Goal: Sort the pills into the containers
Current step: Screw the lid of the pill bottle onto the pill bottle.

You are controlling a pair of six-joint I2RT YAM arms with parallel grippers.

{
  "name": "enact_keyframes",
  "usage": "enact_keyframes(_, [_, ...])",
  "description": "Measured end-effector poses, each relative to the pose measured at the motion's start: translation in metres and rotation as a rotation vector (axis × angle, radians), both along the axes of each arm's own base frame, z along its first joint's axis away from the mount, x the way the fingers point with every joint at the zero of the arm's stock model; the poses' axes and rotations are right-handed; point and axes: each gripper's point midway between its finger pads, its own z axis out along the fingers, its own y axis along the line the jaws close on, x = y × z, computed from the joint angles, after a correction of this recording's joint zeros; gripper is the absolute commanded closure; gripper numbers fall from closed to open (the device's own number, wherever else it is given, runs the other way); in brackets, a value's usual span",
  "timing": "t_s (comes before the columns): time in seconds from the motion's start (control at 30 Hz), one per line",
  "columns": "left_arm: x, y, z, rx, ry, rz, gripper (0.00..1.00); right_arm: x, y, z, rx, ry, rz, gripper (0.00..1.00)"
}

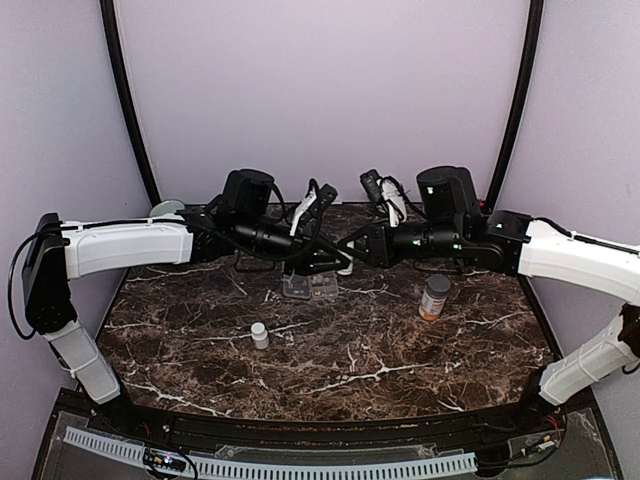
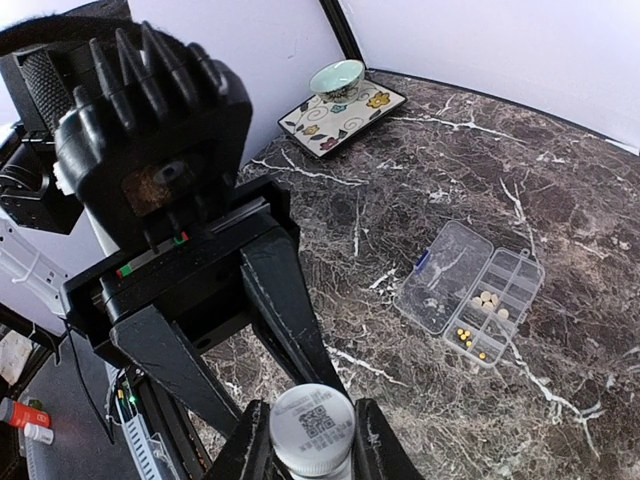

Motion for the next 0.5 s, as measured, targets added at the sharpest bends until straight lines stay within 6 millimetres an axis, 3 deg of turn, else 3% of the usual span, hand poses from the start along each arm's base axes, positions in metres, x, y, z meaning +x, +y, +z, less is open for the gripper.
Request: enact_keyframes(0.5, [-0.013, -0.003, 0.035, -0.087, 0.084, -0.09, 1.0, -0.014, -0.004, 0.033, 0.092, -0.056, 0.096, 0.74])
